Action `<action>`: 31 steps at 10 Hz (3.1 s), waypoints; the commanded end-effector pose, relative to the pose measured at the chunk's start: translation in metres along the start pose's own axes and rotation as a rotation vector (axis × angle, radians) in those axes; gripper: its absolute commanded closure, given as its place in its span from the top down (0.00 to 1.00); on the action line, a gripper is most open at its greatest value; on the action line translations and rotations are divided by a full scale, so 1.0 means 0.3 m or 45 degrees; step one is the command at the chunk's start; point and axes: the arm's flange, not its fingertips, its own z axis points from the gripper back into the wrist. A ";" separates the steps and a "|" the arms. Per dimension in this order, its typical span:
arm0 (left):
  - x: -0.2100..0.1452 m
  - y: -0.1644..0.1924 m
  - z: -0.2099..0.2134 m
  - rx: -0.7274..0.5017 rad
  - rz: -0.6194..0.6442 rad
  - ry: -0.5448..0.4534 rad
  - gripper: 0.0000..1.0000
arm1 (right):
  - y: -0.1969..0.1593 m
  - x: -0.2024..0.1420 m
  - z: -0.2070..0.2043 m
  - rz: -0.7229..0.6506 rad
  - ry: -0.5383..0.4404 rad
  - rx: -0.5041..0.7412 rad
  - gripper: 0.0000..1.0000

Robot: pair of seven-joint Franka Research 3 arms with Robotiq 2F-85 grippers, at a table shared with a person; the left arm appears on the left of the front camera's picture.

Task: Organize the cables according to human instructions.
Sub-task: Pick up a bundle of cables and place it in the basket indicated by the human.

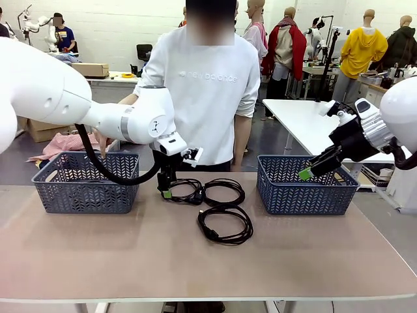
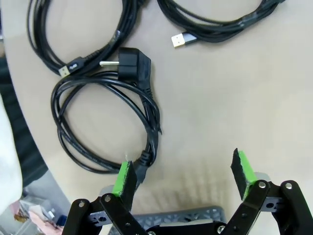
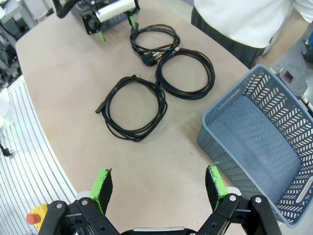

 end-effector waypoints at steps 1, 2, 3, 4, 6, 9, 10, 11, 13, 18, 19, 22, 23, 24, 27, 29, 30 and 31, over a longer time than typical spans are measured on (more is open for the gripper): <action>-0.003 0.024 -0.025 0.014 -0.072 0.012 1.00 | -0.010 -0.006 -0.005 0.022 -0.028 0.018 1.00; 0.003 0.028 -0.052 -0.002 -0.083 0.013 1.00 | -0.010 -0.006 -0.005 0.022 -0.028 0.018 1.00; 0.008 0.035 -0.086 -0.017 -0.095 0.027 1.00 | -0.010 -0.006 -0.005 0.022 -0.028 0.018 1.00; 0.009 0.045 -0.106 -0.015 -0.107 0.033 1.00 | -0.010 -0.006 -0.005 0.022 -0.028 0.018 1.00; 0.013 0.076 -0.136 -0.004 -0.107 0.049 1.00 | -0.010 -0.006 -0.005 0.022 -0.028 0.018 1.00; 0.021 0.128 -0.163 0.006 -0.096 0.064 1.00 | -0.010 -0.006 -0.005 0.022 -0.028 0.018 1.00; 0.023 0.142 -0.176 -0.004 -0.092 0.069 1.00 | -0.010 -0.006 -0.005 0.022 -0.028 0.018 1.00; 0.025 0.153 -0.182 -0.009 -0.089 0.068 1.00 | -0.010 -0.006 -0.005 0.022 -0.028 0.018 1.00; 0.026 0.160 -0.183 -0.029 -0.100 0.079 1.00 | -0.010 -0.006 -0.005 0.022 -0.028 0.018 1.00; 0.001 0.158 -0.190 -0.052 -0.096 0.110 1.00 | -0.010 -0.006 -0.005 0.022 -0.028 0.018 1.00; 0.002 0.160 -0.195 -0.053 -0.095 0.108 1.00 | -0.010 -0.006 -0.005 0.022 -0.028 0.018 1.00; -0.002 0.164 -0.199 -0.046 -0.091 0.107 0.84 | -0.010 -0.006 -0.005 0.022 -0.028 0.018 1.00; -0.003 0.164 -0.198 -0.047 -0.090 0.109 0.75 | -0.010 -0.006 -0.005 0.022 -0.028 0.018 1.00; -0.005 0.164 -0.197 -0.048 -0.088 0.108 0.64 | -0.010 -0.006 -0.005 0.022 -0.028 0.018 1.00; -0.009 0.165 -0.197 -0.054 -0.089 0.112 0.35 | -0.010 -0.006 -0.005 0.022 -0.028 0.018 1.00; -0.012 0.165 -0.194 -0.057 -0.095 0.113 0.15 | -0.010 -0.006 -0.005 0.022 -0.028 0.018 1.00; -0.018 0.162 -0.185 -0.072 -0.118 0.107 0.04 | -0.010 -0.006 -0.005 0.022 -0.028 0.018 1.00; -0.029 0.159 -0.170 -0.077 -0.124 0.099 0.00 | -0.010 -0.006 -0.005 0.022 -0.028 0.018 1.00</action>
